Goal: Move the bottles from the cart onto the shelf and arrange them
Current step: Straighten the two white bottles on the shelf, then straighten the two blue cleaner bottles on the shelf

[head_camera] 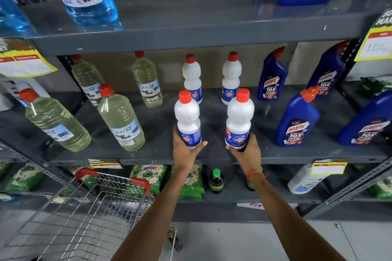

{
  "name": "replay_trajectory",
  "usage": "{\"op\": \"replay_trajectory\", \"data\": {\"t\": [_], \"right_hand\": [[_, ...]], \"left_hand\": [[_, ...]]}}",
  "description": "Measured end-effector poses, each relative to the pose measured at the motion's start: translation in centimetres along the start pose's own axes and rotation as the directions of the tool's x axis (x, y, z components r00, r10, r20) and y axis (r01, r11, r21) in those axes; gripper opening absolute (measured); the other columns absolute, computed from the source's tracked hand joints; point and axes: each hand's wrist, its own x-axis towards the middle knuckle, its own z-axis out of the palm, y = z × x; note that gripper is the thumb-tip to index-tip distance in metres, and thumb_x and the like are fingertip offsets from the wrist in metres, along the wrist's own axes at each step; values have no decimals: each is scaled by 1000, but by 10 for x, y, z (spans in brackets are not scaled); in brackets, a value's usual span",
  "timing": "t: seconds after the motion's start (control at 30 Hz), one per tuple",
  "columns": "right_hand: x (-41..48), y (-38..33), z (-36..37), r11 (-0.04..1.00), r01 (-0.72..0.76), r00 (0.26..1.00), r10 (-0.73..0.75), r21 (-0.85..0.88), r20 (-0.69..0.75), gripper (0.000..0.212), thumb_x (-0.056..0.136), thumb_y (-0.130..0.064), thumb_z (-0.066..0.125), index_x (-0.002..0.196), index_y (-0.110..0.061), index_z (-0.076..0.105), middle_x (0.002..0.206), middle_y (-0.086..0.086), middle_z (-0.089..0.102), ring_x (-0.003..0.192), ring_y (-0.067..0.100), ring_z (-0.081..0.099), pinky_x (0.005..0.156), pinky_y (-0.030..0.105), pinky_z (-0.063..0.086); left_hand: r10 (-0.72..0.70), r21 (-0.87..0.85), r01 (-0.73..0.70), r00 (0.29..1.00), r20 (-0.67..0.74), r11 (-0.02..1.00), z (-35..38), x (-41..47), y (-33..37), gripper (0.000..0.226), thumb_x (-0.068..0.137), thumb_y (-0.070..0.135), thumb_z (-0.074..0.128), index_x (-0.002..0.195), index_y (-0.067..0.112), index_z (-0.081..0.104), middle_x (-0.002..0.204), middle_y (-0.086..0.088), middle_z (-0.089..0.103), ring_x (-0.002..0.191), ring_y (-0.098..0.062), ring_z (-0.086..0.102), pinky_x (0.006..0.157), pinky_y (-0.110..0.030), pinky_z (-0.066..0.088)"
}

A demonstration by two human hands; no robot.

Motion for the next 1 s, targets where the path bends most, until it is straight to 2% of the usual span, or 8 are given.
{"op": "replay_trajectory", "data": {"t": [0.07,0.17,0.33,0.53,0.7,0.8,0.9,1.0], "right_hand": [[-1,-2,-2,1000,-10,1000,10,13,25,94,62,-23,87,139,-10,34,138,11,49,124,25,51,104,42,46],[-7,-4,-12,998,50,999,-51,-26,-15,94,69,-28,83,144,-10,28,143,13,41,131,25,43,109,45,41],[-18,-15,-50,918,372,895,-394,-141,-207,48,90,-19,60,132,-2,43,128,17,52,119,27,50,101,46,46],[0,-2,-120,859,414,812,-498,-300,-305,30,91,-15,49,113,1,58,109,21,62,103,27,49,95,29,39],[18,37,-192,916,328,819,-398,-231,-414,47,86,-17,63,127,1,49,125,24,47,120,29,42,105,26,34],[35,68,-233,966,184,835,-252,-184,-490,81,76,-24,75,140,2,31,140,30,32,132,30,28,114,24,21],[56,94,-261,987,23,891,-93,-160,-445,109,67,-26,84,146,1,15,149,29,21,139,35,19,116,38,18],[74,103,-273,994,-88,926,56,-69,-373,126,58,-27,89,148,0,5,153,25,19,143,34,19,118,39,17]], "left_hand": [[22,12,-21,999,-26,1000,7,-7,3,124,60,52,81,149,15,2,159,-12,14,145,-30,21,116,-51,23],[115,127,-99,986,-123,987,13,-27,14,121,69,72,56,147,7,-10,159,-15,-11,148,-27,-6,117,-49,6],[479,278,-437,871,-107,856,43,-69,59,93,89,53,47,148,7,-8,158,-14,-4,149,-25,0,121,-41,12],[549,105,-556,831,88,824,132,-106,107,79,94,32,52,149,9,0,159,-7,3,149,-20,8,121,-35,18],[355,106,-365,929,106,925,208,-120,117,104,78,48,69,148,5,6,159,-10,14,147,-17,15,118,-23,18],[159,120,-162,987,36,979,246,-118,122,121,66,49,79,148,4,3,156,-17,20,144,-28,21,118,-39,25],[3,89,1,999,-49,996,269,-117,130,129,61,47,83,148,5,-3,153,-20,26,141,-33,26,111,-44,32],[-47,95,59,991,-123,994,280,-113,132,129,59,45,85,148,6,0,147,-21,36,135,-37,37,101,-50,42]]}}
